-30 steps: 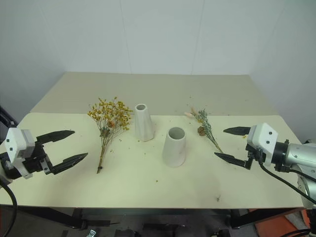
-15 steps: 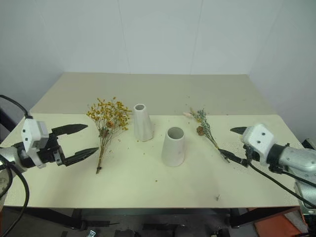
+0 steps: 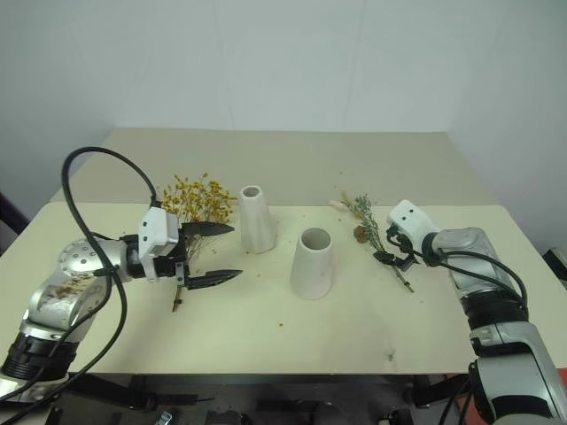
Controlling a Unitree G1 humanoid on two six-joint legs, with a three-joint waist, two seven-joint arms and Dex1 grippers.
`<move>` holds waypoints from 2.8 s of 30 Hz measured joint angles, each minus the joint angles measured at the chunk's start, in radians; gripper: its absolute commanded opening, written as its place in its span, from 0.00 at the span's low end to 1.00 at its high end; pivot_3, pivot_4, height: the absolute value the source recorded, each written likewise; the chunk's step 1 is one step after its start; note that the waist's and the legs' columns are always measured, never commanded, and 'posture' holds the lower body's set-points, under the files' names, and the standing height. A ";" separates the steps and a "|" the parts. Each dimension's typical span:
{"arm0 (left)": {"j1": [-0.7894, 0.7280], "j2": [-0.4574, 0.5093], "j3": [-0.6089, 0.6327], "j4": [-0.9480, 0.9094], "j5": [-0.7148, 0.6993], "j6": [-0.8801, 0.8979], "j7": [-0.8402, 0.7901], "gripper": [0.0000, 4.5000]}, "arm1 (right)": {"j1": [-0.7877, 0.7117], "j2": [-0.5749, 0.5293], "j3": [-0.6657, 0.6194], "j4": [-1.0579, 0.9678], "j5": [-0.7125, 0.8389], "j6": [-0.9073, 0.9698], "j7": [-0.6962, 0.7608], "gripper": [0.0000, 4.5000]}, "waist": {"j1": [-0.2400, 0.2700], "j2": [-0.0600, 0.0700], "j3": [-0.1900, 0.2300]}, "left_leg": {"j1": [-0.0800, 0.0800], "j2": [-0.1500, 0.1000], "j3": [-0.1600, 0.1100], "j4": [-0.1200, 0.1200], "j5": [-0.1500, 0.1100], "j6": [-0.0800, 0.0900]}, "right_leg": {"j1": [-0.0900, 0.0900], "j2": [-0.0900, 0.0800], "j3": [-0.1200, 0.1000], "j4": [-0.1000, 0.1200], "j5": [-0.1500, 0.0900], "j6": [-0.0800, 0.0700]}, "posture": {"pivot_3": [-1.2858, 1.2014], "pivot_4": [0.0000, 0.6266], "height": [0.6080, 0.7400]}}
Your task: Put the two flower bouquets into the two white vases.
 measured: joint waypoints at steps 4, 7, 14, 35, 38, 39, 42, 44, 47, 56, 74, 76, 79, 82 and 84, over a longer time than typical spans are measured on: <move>-0.012 -0.018 -0.001 0.009 0.013 -0.005 0.004 1.00 | -0.040 0.009 0.010 0.067 -0.015 0.000 0.019 0.87 | 0.000 0.000 0.000 | 0.000 0.000 0.000 0.000 0.000 0.000 | 0.000 0.000 0.000 0.000 0.001 0.001 | 0.52 0.24 1.00; -0.005 -0.025 -0.002 0.007 0.021 -0.008 0.005 1.00 | -0.053 0.018 0.013 0.086 -0.019 0.007 0.029 0.63 | -0.001 0.000 0.000 | 0.001 0.000 0.000 0.000 0.000 0.000 | 0.000 0.000 0.000 0.001 0.001 0.001 | 0.52 0.24 1.00; 0.024 -0.030 0.000 -0.006 0.031 -0.008 0.013 1.00 | -0.075 0.022 0.019 0.123 -0.040 0.013 0.049 0.11 | -0.002 0.000 0.000 | 0.001 0.000 0.000 0.000 0.000 0.000 | 0.000 0.000 0.000 0.001 0.001 0.001 | 0.52 0.24 1.00; 0.090 0.018 0.067 -0.009 0.028 -0.010 0.004 1.00 | 0.197 0.347 -0.479 -0.670 0.448 -0.151 -0.344 0.01 | -0.004 0.001 0.000 | -0.008 0.001 -0.001 0.001 0.000 0.000 | -0.012 0.000 0.001 0.006 0.002 0.000 | 0.52 0.24 1.00; 0.075 0.018 0.067 -0.001 0.028 -0.011 -0.007 1.00 | 0.189 0.413 -0.535 -0.803 0.685 -0.106 -0.345 0.01 | -0.002 0.001 0.000 | -0.008 0.001 -0.002 0.001 0.000 0.000 | -0.012 0.000 0.001 0.005 0.002 0.000 | 0.52 0.24 1.00; 0.069 0.018 0.067 0.002 0.028 -0.012 -0.009 1.00 | 0.187 0.418 -0.540 -0.823 0.721 -0.102 -0.347 0.01 | 0.000 0.001 0.000 | -0.008 0.001 -0.002 0.001 0.000 0.000 | -0.012 0.000 0.000 0.005 0.002 0.000 | 0.52 0.24 1.00; 0.053 0.016 0.067 0.014 0.029 -0.021 -0.012 1.00 | 0.171 0.455 -0.542 -0.880 0.838 -0.084 -0.376 0.01 | 0.000 0.001 0.000 | -0.008 0.001 -0.001 0.001 0.000 0.000 | -0.012 0.000 0.000 0.005 0.002 0.000 | 0.52 0.24 1.00; 0.053 0.014 0.067 0.015 0.029 -0.022 -0.013 1.00 | 0.182 0.469 -0.522 -0.912 0.859 -0.078 -0.384 0.01 | 0.000 0.001 0.000 | -0.008 0.001 -0.001 0.001 0.000 0.000 | -0.012 0.001 0.000 0.005 0.002 0.000 | 0.52 0.24 1.00; 0.053 0.011 0.067 0.015 0.029 -0.023 -0.013 1.00 | 0.249 0.480 -0.460 -0.938 0.859 -0.077 -0.366 0.01 | -0.001 0.001 0.000 | -0.008 0.001 -0.001 0.001 0.000 0.000 | -0.012 0.000 0.001 0.006 0.002 0.000 | 0.52 0.24 1.00; 0.101 0.012 0.072 -0.011 0.026 -0.022 0.007 1.00 | 0.372 0.497 -0.370 -0.954 0.844 -0.101 -0.288 0.01 | -0.001 0.001 0.000 | -0.008 0.001 -0.001 0.001 0.000 0.000 | -0.012 0.001 0.001 0.006 0.002 0.000 | 0.52 0.24 1.00; 0.121 0.020 0.087 -0.033 -0.005 -0.003 0.022 1.00 | 0.402 0.581 -0.284 -0.840 0.718 -0.266 -0.210 0.18 | -0.001 0.001 0.000 | -0.008 0.001 -0.001 0.001 0.000 0.000 | -0.012 0.001 0.000 0.006 0.002 0.000 | 0.52 0.24 1.00; 0.120 0.020 0.087 -0.033 -0.004 -0.003 0.021 1.00 | 0.412 0.581 -0.283 -0.838 0.718 -0.270 -0.192 0.33 | -0.001 0.001 0.000 | -0.008 0.001 -0.001 0.001 0.000 0.000 | -0.012 0.001 0.000 0.006 0.002 0.000 | 0.52 0.24 1.00; 0.119 0.024 0.087 -0.033 -0.004 -0.003 0.020 1.00 | 0.433 0.573 -0.283 -0.839 0.719 -0.274 -0.171 0.57 | -0.001 0.001 0.000 | -0.008 0.001 -0.001 0.001 0.000 0.000 | -0.012 0.001 0.000 0.006 0.002 0.000 | 0.52 0.24 1.00; 0.116 0.035 0.088 -0.029 -0.004 -0.003 0.019 1.00 | 0.447 0.556 -0.283 -0.840 0.711 -0.275 -0.164 0.80 | -0.001 0.001 0.000 | -0.008 0.001 -0.001 0.001 0.000 0.000 | -0.012 0.001 0.000 0.006 0.002 0.000 | 0.52 0.24 1.00; 0.107 0.038 0.088 -0.024 -0.004 -0.004 0.017 1.00 | 0.463 0.540 -0.284 -0.849 0.709 -0.276 -0.152 0.95 | -0.001 0.001 0.000 | -0.008 0.001 -0.001 0.001 0.000 0.000 | -0.012 0.001 0.000 0.006 0.002 0.000 | 0.52 0.24 1.00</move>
